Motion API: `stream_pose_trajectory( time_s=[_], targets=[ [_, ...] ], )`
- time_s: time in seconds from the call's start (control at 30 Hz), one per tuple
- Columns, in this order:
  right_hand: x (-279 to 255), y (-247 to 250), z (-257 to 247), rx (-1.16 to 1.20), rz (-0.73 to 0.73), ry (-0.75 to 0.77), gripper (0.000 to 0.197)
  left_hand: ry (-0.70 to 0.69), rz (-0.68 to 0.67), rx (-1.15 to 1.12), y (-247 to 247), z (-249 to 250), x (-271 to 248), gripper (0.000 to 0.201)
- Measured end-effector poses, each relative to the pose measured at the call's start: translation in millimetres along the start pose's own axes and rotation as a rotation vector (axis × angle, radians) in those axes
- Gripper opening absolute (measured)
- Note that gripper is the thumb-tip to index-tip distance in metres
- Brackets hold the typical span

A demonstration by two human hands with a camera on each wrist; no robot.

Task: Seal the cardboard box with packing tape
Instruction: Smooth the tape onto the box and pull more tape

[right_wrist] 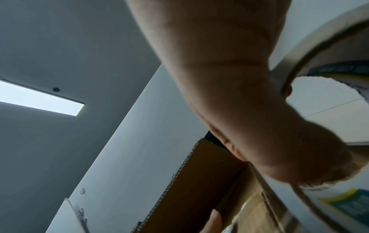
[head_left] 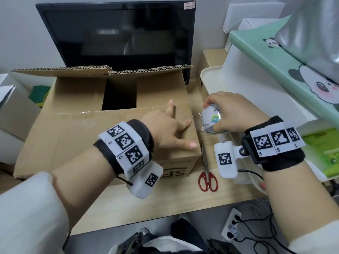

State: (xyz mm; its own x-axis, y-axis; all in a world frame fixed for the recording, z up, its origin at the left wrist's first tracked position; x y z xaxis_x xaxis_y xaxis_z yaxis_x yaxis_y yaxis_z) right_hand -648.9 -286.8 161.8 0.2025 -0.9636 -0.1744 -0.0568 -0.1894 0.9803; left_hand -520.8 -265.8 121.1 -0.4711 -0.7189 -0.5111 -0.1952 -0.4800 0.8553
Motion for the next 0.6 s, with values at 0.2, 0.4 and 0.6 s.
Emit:
stream_pose_trajectory(
  time_s=[0.2, 0.4, 0.6],
  targets=[
    [-2, 5, -1, -0.037, 0.027, 0.01, 0.057, 0.006, -0.036, 0.08, 1, 3, 1, 0.092],
    [-4, 6, -4, -0.069, 0.044, 0.023, 0.054, 0.028, -0.04, 0.067, 5, 13, 8, 0.082],
    [-10, 15, -1, -0.032, 0.097, 0.059, 0.055, 0.145, 0.349, -0.079, 74, -17, 3, 0.057]
  ],
)
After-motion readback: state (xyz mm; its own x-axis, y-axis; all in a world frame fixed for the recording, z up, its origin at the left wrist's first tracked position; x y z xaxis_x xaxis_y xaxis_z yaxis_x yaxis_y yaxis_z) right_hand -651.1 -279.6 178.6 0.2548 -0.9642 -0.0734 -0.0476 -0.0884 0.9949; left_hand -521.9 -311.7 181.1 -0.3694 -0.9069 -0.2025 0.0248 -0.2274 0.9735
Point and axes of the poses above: each hand's wrist, its own x-axis towards the middle knuckle, its own y-axis out of the back of the hand, z = x × y, the point moved 9 cm from there along x, towards the middle knuckle, and after that the axes turned 7 degrees about -x, right-handed, at the moved point
